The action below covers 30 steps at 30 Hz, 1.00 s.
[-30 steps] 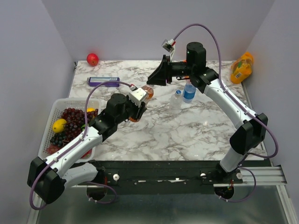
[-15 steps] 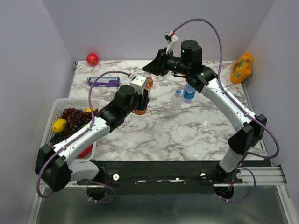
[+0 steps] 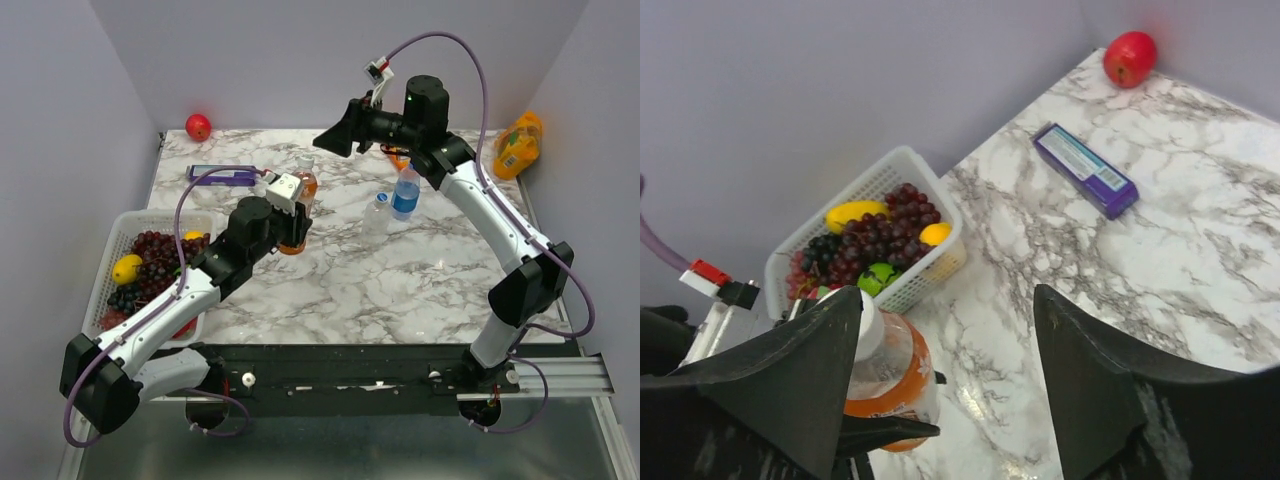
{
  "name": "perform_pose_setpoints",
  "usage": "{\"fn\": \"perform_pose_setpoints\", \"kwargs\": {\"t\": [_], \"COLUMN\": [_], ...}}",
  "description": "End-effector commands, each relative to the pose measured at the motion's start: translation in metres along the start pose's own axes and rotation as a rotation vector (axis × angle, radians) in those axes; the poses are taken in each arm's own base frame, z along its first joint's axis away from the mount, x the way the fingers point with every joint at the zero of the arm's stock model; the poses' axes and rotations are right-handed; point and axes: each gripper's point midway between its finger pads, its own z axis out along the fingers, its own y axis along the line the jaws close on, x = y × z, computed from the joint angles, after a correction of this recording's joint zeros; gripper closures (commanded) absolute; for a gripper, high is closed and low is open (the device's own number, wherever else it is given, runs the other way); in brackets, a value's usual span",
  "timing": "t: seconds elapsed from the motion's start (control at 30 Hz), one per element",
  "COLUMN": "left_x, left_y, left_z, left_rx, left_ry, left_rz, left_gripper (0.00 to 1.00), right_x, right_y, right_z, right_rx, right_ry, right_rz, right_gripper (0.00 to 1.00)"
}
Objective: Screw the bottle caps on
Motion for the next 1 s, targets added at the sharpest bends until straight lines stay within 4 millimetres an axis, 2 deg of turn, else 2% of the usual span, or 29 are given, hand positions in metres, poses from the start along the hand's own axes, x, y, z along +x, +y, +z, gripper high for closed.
{"fn": "perform_pose_setpoints", "kwargs": {"t": [0.0,0.13,0.23,0.57,0.67,0.7,0.77,0.8,0.87,0.9,0.97], "left_x": [-0.013,-0.014,-0.022,-0.038,-0.037,-0.038,-0.038,-0.038,-0.035,-0.033,-0.025], "left_y": [-0.018,-0.023,-0.026,-0.032,-0.034,-0.034,-0.035,-0.035,-0.037,-0.037,-0.031], "left_z": [0.001,0.004,0.006,0.008,0.009,0.008,0.009,0.008,0.009,0.010,0.010], "left_rx": [0.109,0.129,0.147,0.170,0.179,0.179,0.186,0.187,0.200,0.204,0.169], "left_ry": [-0.044,-0.043,-0.070,-0.105,-0.101,-0.102,-0.102,-0.102,-0.093,-0.086,-0.056], "left_rz": [0.014,0.010,0.006,-0.014,-0.013,-0.016,-0.017,-0.017,-0.012,0.005,0.011], "left_gripper": [1.00,1.00,1.00,1.00,1.00,1.00,1.00,1.00,1.00,0.70,0.33], "right_x": [0.010,0.015,0.020,0.033,0.034,0.034,0.034,0.034,0.032,0.032,0.026], "right_y": [0.037,0.058,0.065,0.054,0.052,0.052,0.051,0.050,0.051,0.051,0.049], "right_z": [0.000,-0.003,-0.004,0.001,0.002,0.002,0.003,0.004,0.004,0.004,0.006], "right_rx": [-0.229,-0.340,-0.374,-0.325,-0.319,-0.319,-0.321,-0.320,-0.327,-0.334,-0.333], "right_ry": [0.025,0.054,0.069,0.089,0.091,0.091,0.088,0.088,0.079,0.075,0.052], "right_rz": [0.004,0.015,0.019,0.037,0.038,0.036,0.028,0.026,-0.003,-0.022,-0.100], "right_gripper": [0.21,0.19,0.18,0.23,0.37,0.48,0.57,0.65,0.73,0.78,0.80]}}
